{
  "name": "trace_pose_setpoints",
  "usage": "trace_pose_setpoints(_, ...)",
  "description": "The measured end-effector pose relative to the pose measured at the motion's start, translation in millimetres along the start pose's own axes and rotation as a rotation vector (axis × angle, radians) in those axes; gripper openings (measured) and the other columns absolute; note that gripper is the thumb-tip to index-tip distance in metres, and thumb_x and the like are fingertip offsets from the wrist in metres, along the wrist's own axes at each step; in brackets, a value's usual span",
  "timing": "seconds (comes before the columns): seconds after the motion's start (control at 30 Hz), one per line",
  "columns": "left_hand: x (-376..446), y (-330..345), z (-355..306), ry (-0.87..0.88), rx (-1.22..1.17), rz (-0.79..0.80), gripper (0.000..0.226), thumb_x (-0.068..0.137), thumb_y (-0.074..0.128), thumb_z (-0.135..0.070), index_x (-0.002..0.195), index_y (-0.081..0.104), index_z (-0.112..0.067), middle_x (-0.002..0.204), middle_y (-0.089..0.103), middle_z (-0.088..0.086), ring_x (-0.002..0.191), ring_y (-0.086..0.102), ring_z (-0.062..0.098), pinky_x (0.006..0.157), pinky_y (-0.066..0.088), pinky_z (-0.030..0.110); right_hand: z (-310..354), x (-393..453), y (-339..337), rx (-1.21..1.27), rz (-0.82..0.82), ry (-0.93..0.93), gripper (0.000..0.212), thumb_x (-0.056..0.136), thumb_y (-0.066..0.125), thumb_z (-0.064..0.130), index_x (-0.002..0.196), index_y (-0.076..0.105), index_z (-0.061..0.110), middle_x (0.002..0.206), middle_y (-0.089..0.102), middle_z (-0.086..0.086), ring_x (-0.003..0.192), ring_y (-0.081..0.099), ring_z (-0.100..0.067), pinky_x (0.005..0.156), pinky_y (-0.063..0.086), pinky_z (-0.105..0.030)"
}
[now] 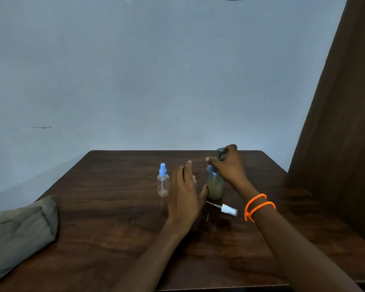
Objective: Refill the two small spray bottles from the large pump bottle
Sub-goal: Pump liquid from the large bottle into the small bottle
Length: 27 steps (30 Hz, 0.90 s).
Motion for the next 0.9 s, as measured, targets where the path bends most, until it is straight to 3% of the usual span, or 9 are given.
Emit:
trace_pose_setpoints(0.13, -4, 6, 12, -0.110, -0.069, 0.052, 0.080, 0.090, 0.069, -0.031, 0.155, 0.029, -0.008, 0.138, 0.050, 0.005, 0.126, 0.043, 0.017, 0.095, 0.038, 0.021, -13, 8, 7, 0.282, 0.264, -0.012, 0.019, 0.078, 0.081, 0.001, 0.091, 0.067, 0.005, 0.085, 0.070, -0.014, 0.079, 0.066, -0.024, 0.079, 0.054, -0.041)
trace_pose_setpoints(0.23, -7, 13, 16, -0.172, -0.062, 0.101, 0.083, 0.090, 0.069, -0.033, 0.156, 0.026, -0.008, 0.132, 0.055, 0.008, 0.121, 0.052, 0.021, 0.091, 0.043, 0.026, -9, 9, 9, 0.291, 0.431, -0.013, 0.021, 0.078, 0.075, -0.008, 0.093, 0.073, 0.008, 0.091, 0.070, -0.012, 0.088, 0.066, -0.023, 0.087, 0.055, -0.044)
trace_pose_setpoints(0.33, -9, 26, 25, -0.234, -0.073, 0.167, 0.085, 0.092, 0.066, -0.035, 0.158, 0.020, -0.009, 0.128, 0.062, 0.008, 0.117, 0.060, 0.023, 0.087, 0.047, 0.031, 3, 11, 0, 0.228, 0.440, 0.052, 0.038, 0.078, 0.086, 0.029, 0.098, 0.070, 0.001, 0.086, 0.066, -0.007, 0.085, 0.062, -0.019, 0.077, 0.054, -0.036)
trace_pose_setpoints(0.43, -5, 32, 32, -0.217, -0.082, 0.176, 0.079, 0.094, 0.064, -0.033, 0.157, 0.024, -0.010, 0.119, 0.069, 0.004, 0.110, 0.064, 0.021, 0.083, 0.045, 0.026, 15, 15, -12, 0.140, 0.282, 0.137, 0.073, 0.073, 0.068, 0.077, 0.082, 0.070, 0.004, 0.083, 0.076, -0.005, 0.083, 0.070, -0.020, 0.079, 0.061, -0.041)
trace_pose_setpoints(0.53, 15, 28, 29, -0.202, -0.262, 0.141, 0.062, 0.086, 0.073, -0.031, 0.142, 0.050, -0.017, 0.112, 0.069, -0.001, 0.102, 0.065, 0.014, 0.088, 0.051, 0.027, 32, 14, -8, 0.015, 0.134, 0.092, 0.083, 0.095, 0.034, 0.071, 0.080, 0.074, 0.000, 0.070, 0.077, -0.004, 0.080, 0.073, -0.020, 0.086, 0.057, -0.040)
trace_pose_setpoints(0.63, 36, 24, 25, -0.325, -0.495, 0.099, 0.033, 0.075, 0.085, -0.032, 0.097, 0.060, -0.028, 0.084, 0.069, -0.008, 0.074, 0.065, 0.005, 0.069, 0.058, 0.033, 29, 17, 8, 0.183, 0.151, 0.214, 0.092, 0.101, 0.017, 0.065, 0.076, 0.072, -0.004, 0.069, 0.076, -0.013, 0.070, 0.076, -0.024, 0.078, 0.055, -0.033)
trace_pose_setpoints(0.7, 46, 25, 22, -0.364, -0.603, 0.105, 0.044, 0.068, 0.091, -0.035, 0.090, 0.053, -0.027, 0.080, 0.064, -0.006, 0.069, 0.062, 0.007, 0.060, 0.057, 0.028, 22, 22, 15, 0.289, 0.189, 0.286, 0.086, 0.102, 0.020, 0.063, 0.066, 0.067, 0.000, 0.068, 0.075, -0.016, 0.065, 0.074, -0.027, 0.069, 0.054, -0.032)
trace_pose_setpoints(0.8, 44, 32, 20, -0.365, -0.773, 0.115, 0.044, 0.068, 0.092, -0.034, 0.093, 0.058, -0.024, 0.088, 0.063, -0.002, 0.078, 0.066, 0.016, 0.056, 0.061, 0.038, 19, 27, 24, 0.271, 0.282, 0.240, 0.072, 0.103, 0.038, 0.057, 0.057, 0.060, 0.007, 0.059, 0.067, -0.009, 0.062, 0.064, -0.025, 0.067, 0.050, -0.033)
trace_pose_setpoints(0.9, 35, 27, 21, -0.266, -0.794, 0.029, 0.038, 0.072, 0.089, -0.041, 0.100, 0.065, -0.032, 0.096, 0.066, -0.007, 0.089, 0.067, 0.017, 0.068, 0.062, 0.039, 21, 31, 28, 0.276, 0.394, 0.148, 0.069, 0.097, 0.051, 0.061, 0.052, 0.056, 0.009, 0.057, 0.062, -0.006, 0.059, 0.058, -0.020, 0.071, 0.049, -0.035)
Point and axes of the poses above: each hand's wrist, its own x-axis towards the middle knuckle, its own y-axis out of the palm, z = x × y, the point moved 8 cm from there along x, towards the middle knuckle
